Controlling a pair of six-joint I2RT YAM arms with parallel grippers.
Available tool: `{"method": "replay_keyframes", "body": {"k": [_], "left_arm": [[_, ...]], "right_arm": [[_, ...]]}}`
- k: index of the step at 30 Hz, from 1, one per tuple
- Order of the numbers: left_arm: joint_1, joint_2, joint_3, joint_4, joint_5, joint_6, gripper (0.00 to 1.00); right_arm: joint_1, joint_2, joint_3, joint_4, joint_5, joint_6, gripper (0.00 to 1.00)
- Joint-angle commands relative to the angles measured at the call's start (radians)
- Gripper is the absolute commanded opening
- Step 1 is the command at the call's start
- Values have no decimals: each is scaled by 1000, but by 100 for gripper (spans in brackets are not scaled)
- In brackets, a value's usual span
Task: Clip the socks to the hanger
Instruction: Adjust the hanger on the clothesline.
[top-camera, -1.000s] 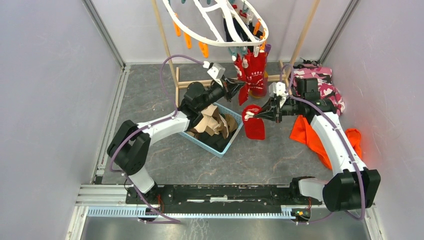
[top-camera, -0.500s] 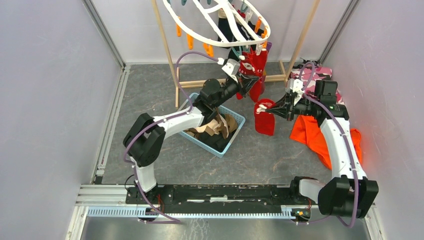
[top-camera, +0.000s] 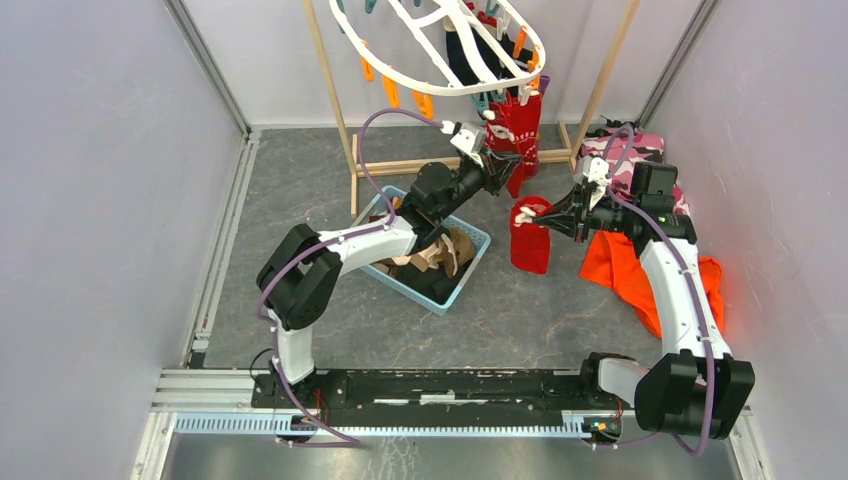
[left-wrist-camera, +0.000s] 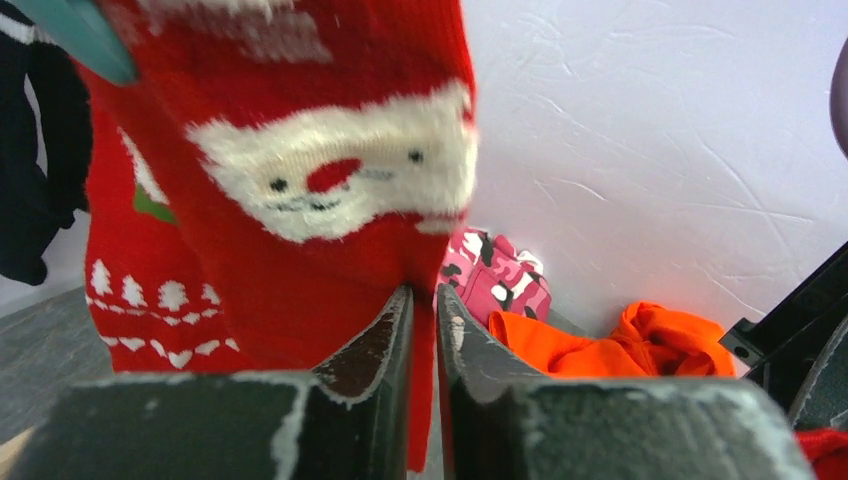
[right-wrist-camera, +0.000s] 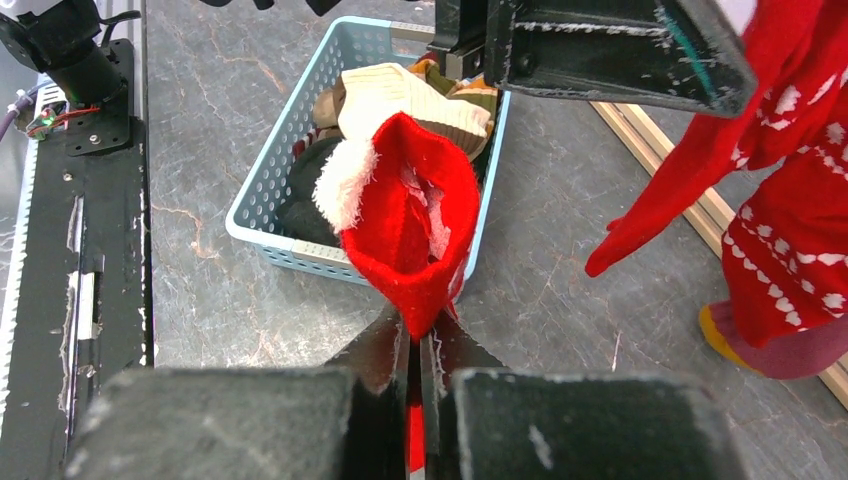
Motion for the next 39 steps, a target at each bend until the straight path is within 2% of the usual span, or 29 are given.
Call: {"method": "replay_keyframes", "body": {"k": [1,4,9,14,23,26,28,33,36,39], "left_arm": [[-8,-77,-51,34,-52,15,26],[-8,-120,-97,29,-60,18,36],[-8,-210,-196,12,-72,37,46],[-8,-319,-292,-33,-72,78,51],[-8,-598,-477,-227,-53,122,59],[-8,-704,-535,-299,-53,127,67],[-8,-769,-556,-363,-45,139,77],[13,-900,-564,-525,-65,146,99],[87,-923,-487,-666,-22,97,100],[226,-918,-404,-739,115,-22,100]], "right_arm": [[-5,-21,-9,49,-3,36,0],[-5,-21,-14,58,-3,44,0],[-4,-22,-20,70,-3,56,0],[-5,-23,-25,76,-6,64,0],[-3,-20,-17,72,-23,69,0],[1,-17,-3,46,-23,44,0],[10,-9,14,19,-21,20,0],[56,28,93,-94,20,-84,0],[90,60,153,-167,50,-138,0],[120,100,213,-249,78,-210,0]]}}
